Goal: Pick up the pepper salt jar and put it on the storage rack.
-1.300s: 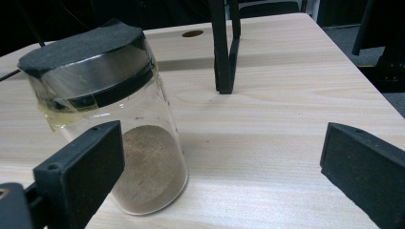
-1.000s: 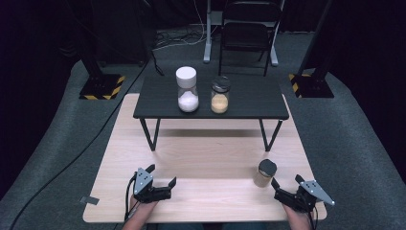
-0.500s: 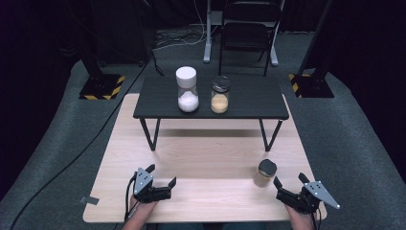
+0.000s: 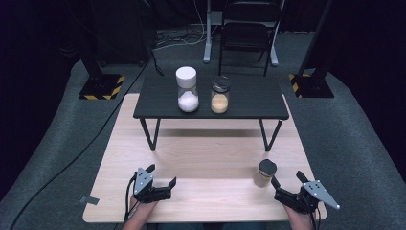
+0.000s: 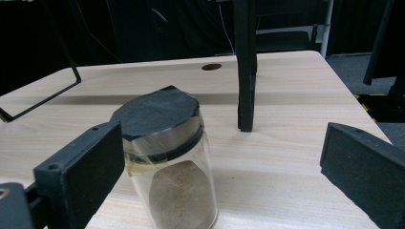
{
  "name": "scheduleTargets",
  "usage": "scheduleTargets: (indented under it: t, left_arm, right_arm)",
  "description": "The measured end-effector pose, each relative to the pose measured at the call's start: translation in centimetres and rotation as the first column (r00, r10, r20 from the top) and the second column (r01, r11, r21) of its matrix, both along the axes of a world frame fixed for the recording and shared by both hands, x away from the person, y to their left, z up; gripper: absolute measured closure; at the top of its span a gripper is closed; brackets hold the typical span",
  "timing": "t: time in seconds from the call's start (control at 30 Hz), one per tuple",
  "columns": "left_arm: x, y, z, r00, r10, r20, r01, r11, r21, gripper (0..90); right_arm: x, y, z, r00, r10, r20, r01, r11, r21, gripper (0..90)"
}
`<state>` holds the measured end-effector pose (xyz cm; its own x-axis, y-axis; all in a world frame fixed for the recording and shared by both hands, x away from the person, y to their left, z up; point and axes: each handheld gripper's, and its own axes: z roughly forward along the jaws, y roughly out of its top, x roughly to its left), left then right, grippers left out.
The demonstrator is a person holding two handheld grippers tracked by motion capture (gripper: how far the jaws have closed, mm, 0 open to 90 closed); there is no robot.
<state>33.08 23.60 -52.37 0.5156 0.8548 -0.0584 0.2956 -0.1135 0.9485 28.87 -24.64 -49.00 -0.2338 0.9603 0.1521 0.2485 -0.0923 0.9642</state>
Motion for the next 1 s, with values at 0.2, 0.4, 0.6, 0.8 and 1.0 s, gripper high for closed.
scheduleTargets:
  t: [0.2,0.4,0.6,0.8,1.0]
  left_arm:
    - [0.0,0.0,0.0,1.0,0.0,-0.001,0.0,1.0,-0.001,0.4]
    - [0.0,0.0,0.0,1.0,-0.001,-0.001,0.001,1.0,-0.001,0.4]
    - [0.0,0.0,0.0,1.0,-0.002,-0.001,0.002,1.0,-0.001,0.4]
    - [0.0,0.0,0.0,1.0,-0.003,-0.001,0.003,1.0,-0.001,0.4]
    - [0.0,0.0,0.0,1.0,-0.004,-0.002,0.004,1.0,0.0,0.4]
  right_arm:
    - [0.2,0.5,0.5,0.9999,0.015,0.006,-0.015,1.0,0.005,0.0]
    - [0.5,1.1,0.9,0.9995,0.033,0.005,-0.033,0.999,-0.005,0.0]
    - [0.8,1.7,1.1,0.9989,0.048,0.004,-0.048,0.999,-0.007,0.0]
    - [1.3,2.3,1.3,0.9978,0.067,0.0,-0.067,0.998,-0.011,0.2]
    - [1.8,2.6,1.1,0.9967,0.079,-0.019,-0.079,0.997,-0.003,0.2]
